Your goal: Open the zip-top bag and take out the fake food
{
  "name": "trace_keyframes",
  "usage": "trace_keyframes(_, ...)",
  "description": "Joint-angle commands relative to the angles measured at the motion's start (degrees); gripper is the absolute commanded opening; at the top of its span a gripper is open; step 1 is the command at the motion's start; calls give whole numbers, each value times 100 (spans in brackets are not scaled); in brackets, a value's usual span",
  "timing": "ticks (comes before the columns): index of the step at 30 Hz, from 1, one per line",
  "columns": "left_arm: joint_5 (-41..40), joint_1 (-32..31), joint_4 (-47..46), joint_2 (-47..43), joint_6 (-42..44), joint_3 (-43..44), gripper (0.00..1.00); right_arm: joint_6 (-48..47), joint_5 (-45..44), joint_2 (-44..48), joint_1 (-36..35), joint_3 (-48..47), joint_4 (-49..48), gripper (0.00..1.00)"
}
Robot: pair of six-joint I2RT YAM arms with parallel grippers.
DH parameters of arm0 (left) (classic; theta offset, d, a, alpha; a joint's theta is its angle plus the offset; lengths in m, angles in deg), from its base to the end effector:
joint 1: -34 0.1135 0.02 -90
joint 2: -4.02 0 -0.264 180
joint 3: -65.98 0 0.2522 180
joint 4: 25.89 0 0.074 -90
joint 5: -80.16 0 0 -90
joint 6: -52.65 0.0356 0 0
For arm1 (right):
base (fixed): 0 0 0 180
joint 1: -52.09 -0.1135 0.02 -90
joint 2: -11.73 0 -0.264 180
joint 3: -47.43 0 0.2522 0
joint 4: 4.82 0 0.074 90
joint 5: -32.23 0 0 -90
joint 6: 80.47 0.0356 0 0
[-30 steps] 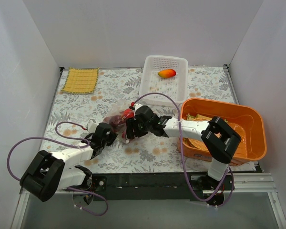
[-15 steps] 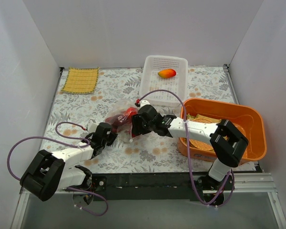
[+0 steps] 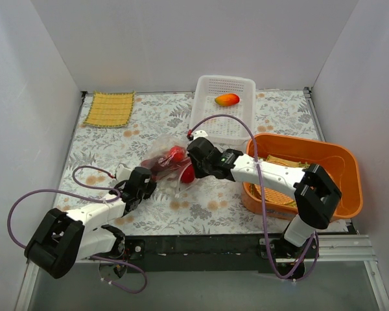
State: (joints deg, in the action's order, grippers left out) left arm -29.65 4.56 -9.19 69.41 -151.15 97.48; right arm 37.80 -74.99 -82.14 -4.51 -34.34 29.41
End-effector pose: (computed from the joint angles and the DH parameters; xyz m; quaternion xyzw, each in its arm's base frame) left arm 0.1694 -0.0817 0.1298 -0.6657 0.6483 -0.2641 0.2584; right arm 0.2064 0.2939 0.2459 -0.1706 0.9035 0.1456 0.3652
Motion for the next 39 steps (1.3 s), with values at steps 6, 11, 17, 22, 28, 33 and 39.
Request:
trace_keyframes(6,-488,16,1297,-149,270,46,0,-393,488,176,35,-108,-392,44)
trace_keyframes(11,-471,16,1358,-219,288,28,0,-366,930,-123,35,-81,-639,56)
trace_keyframes(17,-462,16,1358,-219,314,46,0,-322,1361,-220,35,121,-1107,68)
trace_keyframes(22,-436,16,1350,-237,306,46,0,-305,1554,-413,35,192,-1397,73)
trace_keyframes(28,-427,16,1367,-289,314,37,0,-313,1467,-800,26,33,-1282,75)
trace_keyframes(33,-418,16,1358,-246,314,54,0,-349,1300,-923,26,86,-1352,77)
trace_keyframes(39,-427,16,1367,-228,297,46,0,-331,1072,-730,26,358,-1915,77)
